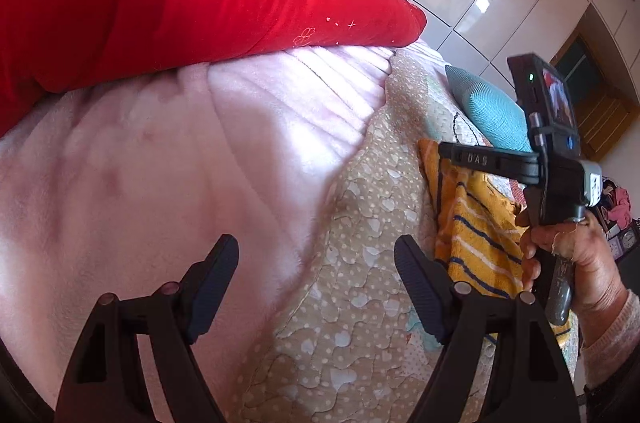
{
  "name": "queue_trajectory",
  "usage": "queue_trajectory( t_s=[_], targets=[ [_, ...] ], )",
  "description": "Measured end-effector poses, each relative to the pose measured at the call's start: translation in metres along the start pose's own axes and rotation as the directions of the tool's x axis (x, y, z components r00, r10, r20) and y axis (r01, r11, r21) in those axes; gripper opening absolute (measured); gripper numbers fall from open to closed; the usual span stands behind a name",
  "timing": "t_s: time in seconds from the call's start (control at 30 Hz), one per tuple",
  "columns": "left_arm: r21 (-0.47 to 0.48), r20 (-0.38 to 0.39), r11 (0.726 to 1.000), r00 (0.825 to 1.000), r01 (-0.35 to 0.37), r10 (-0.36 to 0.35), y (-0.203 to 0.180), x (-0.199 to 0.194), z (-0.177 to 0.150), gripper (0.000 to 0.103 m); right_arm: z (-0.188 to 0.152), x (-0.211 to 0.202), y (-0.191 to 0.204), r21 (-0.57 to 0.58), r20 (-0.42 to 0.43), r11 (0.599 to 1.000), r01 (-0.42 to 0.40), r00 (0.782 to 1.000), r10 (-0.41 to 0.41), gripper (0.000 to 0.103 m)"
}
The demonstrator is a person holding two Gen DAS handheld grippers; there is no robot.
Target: Fold small clothes
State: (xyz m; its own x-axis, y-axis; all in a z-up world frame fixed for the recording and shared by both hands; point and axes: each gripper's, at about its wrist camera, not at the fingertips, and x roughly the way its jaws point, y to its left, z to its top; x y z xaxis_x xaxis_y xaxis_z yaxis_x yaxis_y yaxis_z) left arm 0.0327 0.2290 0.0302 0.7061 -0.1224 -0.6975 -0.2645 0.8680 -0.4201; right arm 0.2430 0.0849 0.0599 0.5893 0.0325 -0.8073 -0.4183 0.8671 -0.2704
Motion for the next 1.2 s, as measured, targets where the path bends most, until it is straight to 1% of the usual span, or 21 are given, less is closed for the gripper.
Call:
queue_trajectory(
  t_s=[0.07,0.17,0.27,0.33,0.4,0.43,0.5,0.57,0.6,0.67,0.77,0.8,0.83,0.9,0.93,0.97,1.1,1.17,1.2],
  targets=[
    [0.006,-0.005,1.0,1.0,-0.007,0.007,-0.001,0.002,-0.001,0.079,0.002,-0.013,-0.001,0.027,0.019,0.999,-0.034,0.999,0.033,0.068],
    [-0.002,-0.018,1.0,1.0,-0.001,0.001,-0.001,0.005,-0.001,0.079,-0.013,-0.027,-0.007,0.069,0.014,0.993,-0.092,0.996,0.091,0.069],
    [-0.005,-0.02,1.0,1.0,0.006,-0.006,-0.004,0.006,-0.001,0.079,-0.045,-0.037,-0.018,0.102,-0.013,0.989,-0.111,0.994,0.112,0.069],
    [-0.001,-0.025,1.0,1.0,0.012,-0.012,-0.007,0.006,-0.001,0.079,-0.072,-0.047,-0.034,0.137,-0.02,0.983,-0.124,0.992,0.127,0.069],
    [0.009,-0.026,1.0,1.0,0.018,-0.018,-0.012,0.007,-0.002,0.079,-0.103,-0.061,-0.056,0.201,-0.013,0.97,-0.135,0.99,0.141,0.069],
    [0.017,-0.027,1.0,0.999,0.017,-0.016,-0.015,0.007,-0.003,0.079,-0.121,-0.068,-0.072,0.25,-0.006,0.957,-0.15,0.988,0.157,0.069],
    [0.035,-0.035,0.999,0.999,0.022,-0.021,-0.021,0.009,-0.005,0.079,-0.159,-0.083,-0.106,0.352,0.017,0.924,-0.151,0.988,0.155,0.069],
    [0.056,-0.053,0.998,0.998,0.039,-0.036,-0.03,0.012,-0.008,0.079,-0.2,-0.097,-0.14,0.432,0.032,0.893,-0.127,0.992,0.125,0.069],
    [0.069,-0.063,0.996,0.997,0.049,-0.044,-0.036,0.014,-0.011,0.079,-0.22,-0.102,-0.155,0.461,0.025,0.882,-0.102,0.994,0.102,0.07],
    [0.102,-0.083,0.993,0.995,0.064,-0.056,-0.05,0.019,-0.016,0.079,-0.258,-0.103,-0.187,0.519,-0.025,0.853,-0.045,0.997,0.068,0.07],
    [0.162,-0.106,0.985,0.993,0.066,-0.049,-0.073,0.029,-0.026,0.079,-0.31,-0.098,-0.233,0.6,-0.109,0.797,0.073,0.994,-0.01,0.07],
    [0.178,-0.11,0.982,0.993,0.059,-0.04,-0.078,0.032,-0.03,0.079,-0.326,-0.096,-0.248,0.632,-0.134,0.768,0.107,0.991,-0.027,0.07],
    [0.19,-0.116,0.981,0.993,0.047,-0.025,-0.083,0.035,-0.034,0.079,-0.342,-0.096,-0.262,0.676,-0.14,0.728,0.112,0.99,-0.023,0.071],
    [0.207,-0.129,0.978,0.992,0.013,0.014,-0.085,0.043,-0.041,0.079,-0.368,-0.099,-0.285,0.768,-0.102,0.638,0.063,0.994,0.026,0.072],
    [0.215,-0.132,0.977,0.991,0.004,0.025,-0.085,0.045,-0.042,0.079,-0.375,-0.103,-0.29,0.793,-0.08,0.608,0.039,0.996,0.04,0.072],
    [0.22,-0.131,0.976,0.991,0.002,0.027,-0.085,0.045,-0.043,0.079,-0.378,-0.106,-0.293,0.801,-0.059,0.599,0.018,0.997,0.049,0.072],
    [0.22,-0.13,0.976,0.991,0.0,0.029,-0.084,0.044,-0.043,0.079,-0.371,-0.119,-0.283,0.768,-0.046,0.64,0.014,0.998,0.034,0.073],
    [0.221,-0.127,0.975,0.992,0.0,0.029,-0.084,0.044,-0.042,0.079,-0.365,-0.121,-0.276,0.766,-0.035,0.643,0.002,0.999,0.038,0.073],
    [0.218,-0.118,0.976,0.993,-0.006,0.032,-0.082,0.043,-0.041,0.073,-0.361,-0.123,-0.272,0.767,-0.021,0.642,-0.013,0.999,0.045,0.073]
  ],
)
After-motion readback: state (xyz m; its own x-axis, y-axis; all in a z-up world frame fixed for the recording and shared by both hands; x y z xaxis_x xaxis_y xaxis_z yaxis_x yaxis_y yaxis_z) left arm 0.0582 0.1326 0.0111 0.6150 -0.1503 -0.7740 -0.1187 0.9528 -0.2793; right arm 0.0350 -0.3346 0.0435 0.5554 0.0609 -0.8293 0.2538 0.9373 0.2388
